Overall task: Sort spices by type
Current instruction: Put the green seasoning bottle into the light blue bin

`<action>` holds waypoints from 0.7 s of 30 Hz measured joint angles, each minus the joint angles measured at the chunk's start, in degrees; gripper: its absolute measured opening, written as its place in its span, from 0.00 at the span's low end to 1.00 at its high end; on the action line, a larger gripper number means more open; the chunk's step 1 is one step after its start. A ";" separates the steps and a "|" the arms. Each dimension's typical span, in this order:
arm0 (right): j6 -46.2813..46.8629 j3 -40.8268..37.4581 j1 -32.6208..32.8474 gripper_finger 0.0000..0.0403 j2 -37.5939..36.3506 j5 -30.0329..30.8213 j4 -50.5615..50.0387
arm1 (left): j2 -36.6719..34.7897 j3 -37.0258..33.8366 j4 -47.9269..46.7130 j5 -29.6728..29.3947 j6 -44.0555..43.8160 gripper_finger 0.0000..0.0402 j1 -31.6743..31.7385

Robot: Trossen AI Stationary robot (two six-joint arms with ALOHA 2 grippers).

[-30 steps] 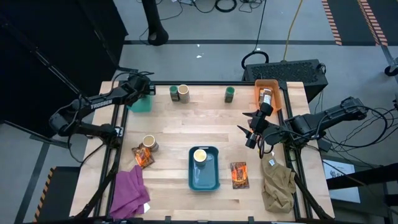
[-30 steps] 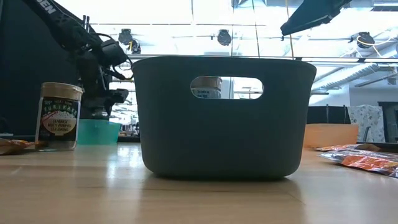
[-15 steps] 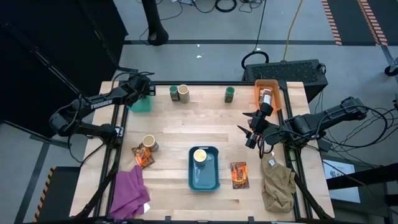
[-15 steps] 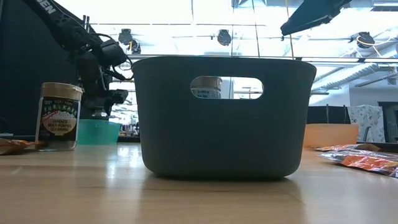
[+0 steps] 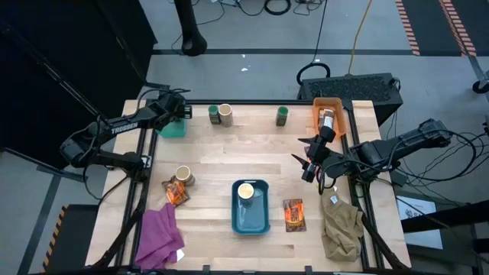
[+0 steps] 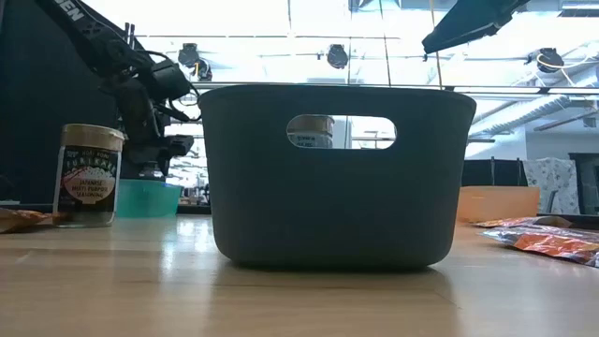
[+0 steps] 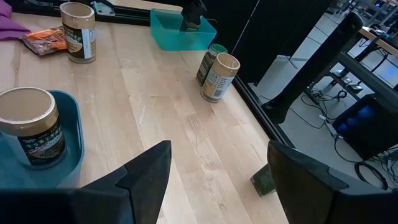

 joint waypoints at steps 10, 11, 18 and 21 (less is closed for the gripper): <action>0.00 0.00 0.00 0.62 0.00 0.00 0.02 | -0.02 0.00 0.52 -1.08 -0.06 0.59 0.02; 0.00 0.00 0.00 0.62 0.00 0.00 0.02 | -0.02 0.00 0.52 -1.11 -0.06 0.59 0.02; 0.00 0.00 0.00 0.62 0.00 0.00 0.02 | -0.02 0.00 0.50 -1.30 0.04 0.59 0.02; 0.00 0.00 0.00 0.62 0.00 0.00 0.02 | -0.02 0.00 0.51 -1.32 -0.05 0.59 0.02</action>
